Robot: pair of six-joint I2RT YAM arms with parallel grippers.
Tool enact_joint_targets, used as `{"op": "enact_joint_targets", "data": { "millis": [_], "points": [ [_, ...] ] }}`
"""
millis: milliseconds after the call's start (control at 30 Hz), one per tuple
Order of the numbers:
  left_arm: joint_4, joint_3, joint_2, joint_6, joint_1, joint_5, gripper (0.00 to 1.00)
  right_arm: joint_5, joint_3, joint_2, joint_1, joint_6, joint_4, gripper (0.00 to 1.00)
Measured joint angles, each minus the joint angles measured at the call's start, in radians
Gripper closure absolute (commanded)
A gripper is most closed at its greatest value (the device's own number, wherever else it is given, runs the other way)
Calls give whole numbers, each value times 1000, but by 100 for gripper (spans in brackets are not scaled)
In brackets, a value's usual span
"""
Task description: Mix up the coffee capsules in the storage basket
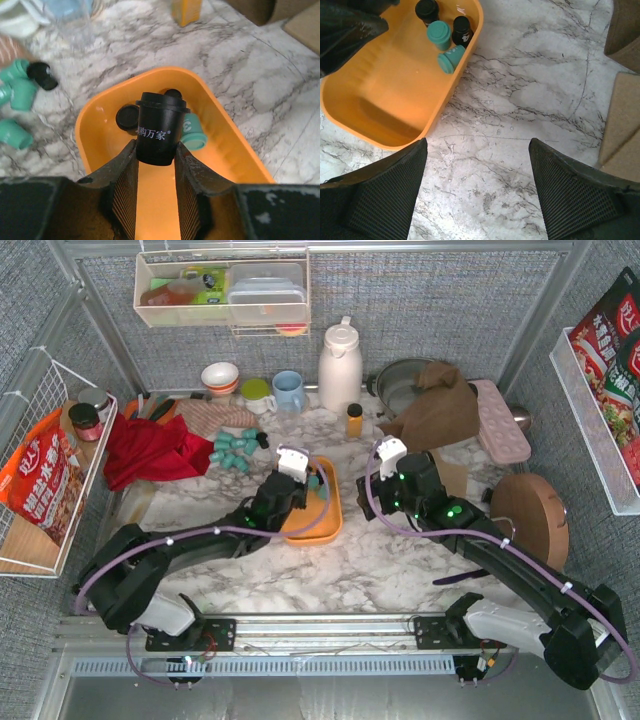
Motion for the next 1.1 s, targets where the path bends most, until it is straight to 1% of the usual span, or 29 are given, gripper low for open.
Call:
{"op": "enact_joint_targets", "data": {
  "millis": [133,233,400,633,733,900,1067,1100],
  "points": [
    [-211,155,65,-201,29,-32,63,19,0,0,0,2,0,13],
    [-315,227,104,-306,34,-45,61,27,0,0,0,3,0,13],
    [-429,259,148,-472,38,-75,53,32,0,0,0,3,0,13],
    [-545,300,214,-692,53,-200,51,32,0,0,-1,3,0,12],
    [-583,343,261,-743,62,-235,50,31,0,0,-1,10,0,12],
    [-626,397,289,-766,66,-278,49,32,0,1,-1,10,0,12],
    [-610,378,202,-711,68,-311,45,32,0,14,-3,10,0,12],
    [-600,369,177,-692,68,-314,41,32,0,17,-3,10,0,12]
  ]
}}
